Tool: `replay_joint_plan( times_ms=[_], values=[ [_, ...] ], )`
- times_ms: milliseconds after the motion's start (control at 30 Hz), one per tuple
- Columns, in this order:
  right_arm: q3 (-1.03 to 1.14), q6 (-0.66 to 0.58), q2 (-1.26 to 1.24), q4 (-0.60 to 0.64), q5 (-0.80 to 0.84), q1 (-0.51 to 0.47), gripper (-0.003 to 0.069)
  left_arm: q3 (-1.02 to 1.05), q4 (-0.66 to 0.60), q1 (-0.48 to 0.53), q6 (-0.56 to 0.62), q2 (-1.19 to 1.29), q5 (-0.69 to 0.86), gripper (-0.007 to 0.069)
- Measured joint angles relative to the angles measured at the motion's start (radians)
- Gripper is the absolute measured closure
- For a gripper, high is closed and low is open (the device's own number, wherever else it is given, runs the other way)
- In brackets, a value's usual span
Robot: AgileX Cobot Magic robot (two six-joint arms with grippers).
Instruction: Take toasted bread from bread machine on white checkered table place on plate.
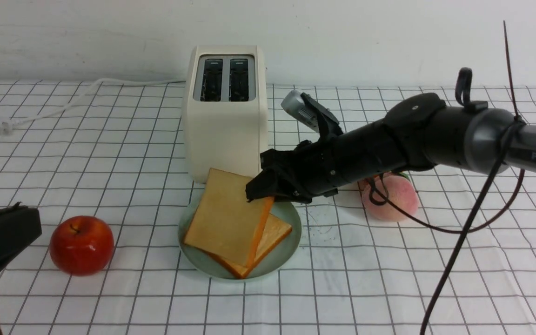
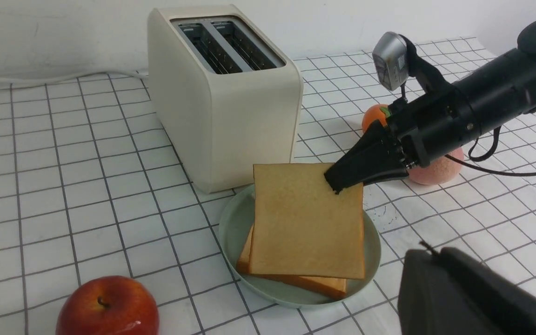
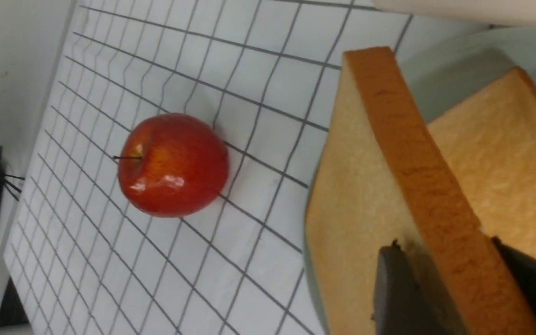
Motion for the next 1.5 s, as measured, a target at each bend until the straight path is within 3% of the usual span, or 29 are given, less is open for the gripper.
replay_joint_plan(
  times_ms=[33,67,100,167,267,433,467,533,567,633,767,1033,1233,1500],
  values=[
    [0.0,0.003,0.0,-0.006,0.0,-0.001,0.0347,0.0,0.0,0.0,0.0,0.0,0.0,0.0614],
    [0.0,0.03,-0.001,-0.057,0.002,-0.01,0.0243,0.0,0.002,0.0,0.0,0.0,-0.003,0.0611],
    [0.0,0.034,-0.002,-0.063,0.003,-0.011,0.0232,0.0,0.002,0.0,0.0,0.0,-0.003,0.0611],
    [0.0,0.084,-0.022,-0.139,0.016,-0.031,0.0128,0.0,0.011,0.0,0.0,0.0,-0.009,0.0609],
    [0.001,0.162,-0.107,-0.258,0.054,-0.064,0.0099,0.0,0.024,0.0,-0.031,-0.008,-0.015,0.0609],
    [0.001,0.266,-0.311,-0.493,0.18,-0.08,0.0211,0.029,0.058,0.0,-0.119,-0.099,-0.076,0.0609],
    [0.005,0.323,-0.413,-0.615,0.259,-0.073,0.0291,0.058,0.074,0.0,-0.16,-0.166,-0.116,0.0609],
    [0.014,0.361,-0.481,-0.679,0.306,-0.065,0.0358,0.077,0.081,0.0,-0.18,-0.221,-0.138,0.0609],
    [0.043,0.409,-0.574,-0.769,0.358,-0.052,0.0446,0.114,0.086,0.0,-0.207,-0.285,-0.149,0.0609],
    [0.112,0.465,-0.695,-0.859,0.406,-0.034,0.055,0.171,0.09,0.0,-0.225,-0.376,-0.153,0.0609],
    [0.29,0.569,-0.944,-0.927,0.44,-0.019,0.0654,0.28,0.094,0.0,-0.233,-0.459,-0.157,0.0607],
    [0.682,0.786,-1.437,-0.974,0.356,-0.016,0.066,0.408,0.097,0.0,-0.235,-0.468,-0.165,0.0602],
    [0.958,0.991,-1.822,-1.126,0.228,-0.016,0.0659,0.471,0.095,0.0,-0.235,-0.468,-0.169,0.0596],
    [1.051,1.054,-1.915,-1.246,0.072,-0.016,0.0652,0.489,0.093,0.0,-0.236,-0.468,-0.129,0.0595]
  ],
)
